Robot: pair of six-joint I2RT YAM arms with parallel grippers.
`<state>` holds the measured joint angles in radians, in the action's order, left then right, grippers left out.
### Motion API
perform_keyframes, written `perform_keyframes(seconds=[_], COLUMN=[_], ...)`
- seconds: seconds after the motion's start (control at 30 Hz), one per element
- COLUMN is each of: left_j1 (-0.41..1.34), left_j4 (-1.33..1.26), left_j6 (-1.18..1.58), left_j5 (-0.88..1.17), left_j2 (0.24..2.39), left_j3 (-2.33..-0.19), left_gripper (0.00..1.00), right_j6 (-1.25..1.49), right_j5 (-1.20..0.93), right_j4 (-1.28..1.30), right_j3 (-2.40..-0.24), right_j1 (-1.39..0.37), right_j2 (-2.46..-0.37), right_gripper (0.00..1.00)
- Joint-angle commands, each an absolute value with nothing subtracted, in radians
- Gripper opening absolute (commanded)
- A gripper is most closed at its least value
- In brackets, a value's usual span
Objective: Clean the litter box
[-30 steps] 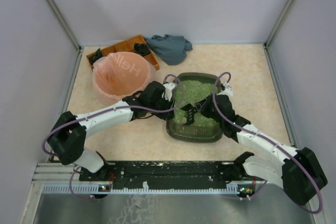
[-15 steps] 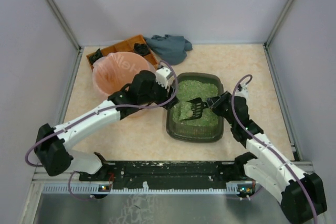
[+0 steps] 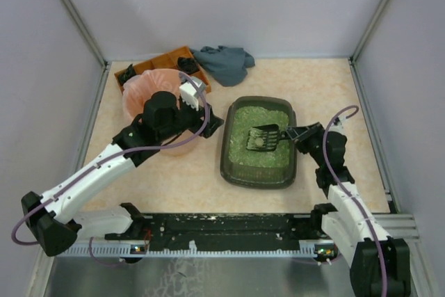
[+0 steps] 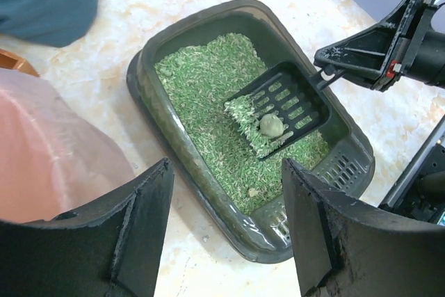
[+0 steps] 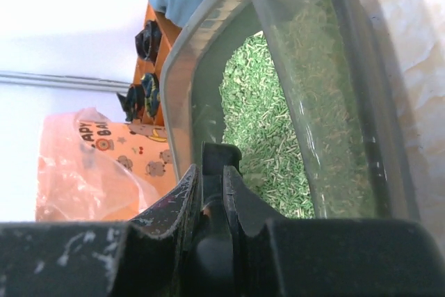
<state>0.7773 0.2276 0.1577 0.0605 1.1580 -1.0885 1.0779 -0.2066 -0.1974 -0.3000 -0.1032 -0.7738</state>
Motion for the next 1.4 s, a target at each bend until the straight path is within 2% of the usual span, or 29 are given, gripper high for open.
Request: perform_keyframes(seconds=[0.0,0.17,0.3,0.43,0.57,0.7,0.8,0.9,0.97,1.07,1.37], left_j1=[0.756,0.741,0.737,0.735,0.733,0.73,0.726,0.691,0.618,0.514,0.433], left_j4=[0.248,0.259,0.24,0.236,0.217,0.231,0.235,0.249,0.268,0.255,0.305], left_j6=[0.161,0.171,0.18,0.187,0.188,0.18,0.174,0.191,0.239,0.272,0.212], left_j5=[0.047,0.051,0.051,0.057,0.046,0.038,0.017,0.025,0.088,0.192,0.105], left_j2=[1.094,1.076,1.06,1.063,1.047,1.046,1.025,1.027,1.026,1.005,0.956], left_j3=[-1.079,-1.081,-1.056,-1.058,-1.049,-1.069,-1.061,-1.062,-1.07,-1.056,-1.128], left_gripper=[0.69,0.7,0.7,0.7,0.7,0.7,0.7,0.7,0.69,0.69,0.69], right_j6=[1.154,1.212,1.145,1.179,1.141,1.178,1.171,1.1,1.169,1.152,1.169], right_j5=[-0.399,-0.394,-0.488,-0.453,-0.547,-0.499,-0.54,-0.527,-0.49,-0.535,-0.464], right_j4=[-0.462,-0.472,-0.519,-0.452,-0.535,-0.483,-0.546,-0.414,-0.454,-0.478,-0.279], right_j3=[-0.295,-0.221,-0.277,-0.226,-0.26,-0.215,-0.232,-0.273,-0.221,-0.257,-0.375], right_j1=[-0.074,0.065,0.018,0.151,0.094,0.195,0.135,0.162,0.203,0.147,0.112], right_j2=[-0.85,-0.802,-0.86,-0.771,-0.842,-0.783,-0.812,-0.795,-0.746,-0.765,-0.694], right_gripper=[0.0,0.0,0.0,0.0,0.0,0.0,0.0,0.0,0.0,0.0,0.0])
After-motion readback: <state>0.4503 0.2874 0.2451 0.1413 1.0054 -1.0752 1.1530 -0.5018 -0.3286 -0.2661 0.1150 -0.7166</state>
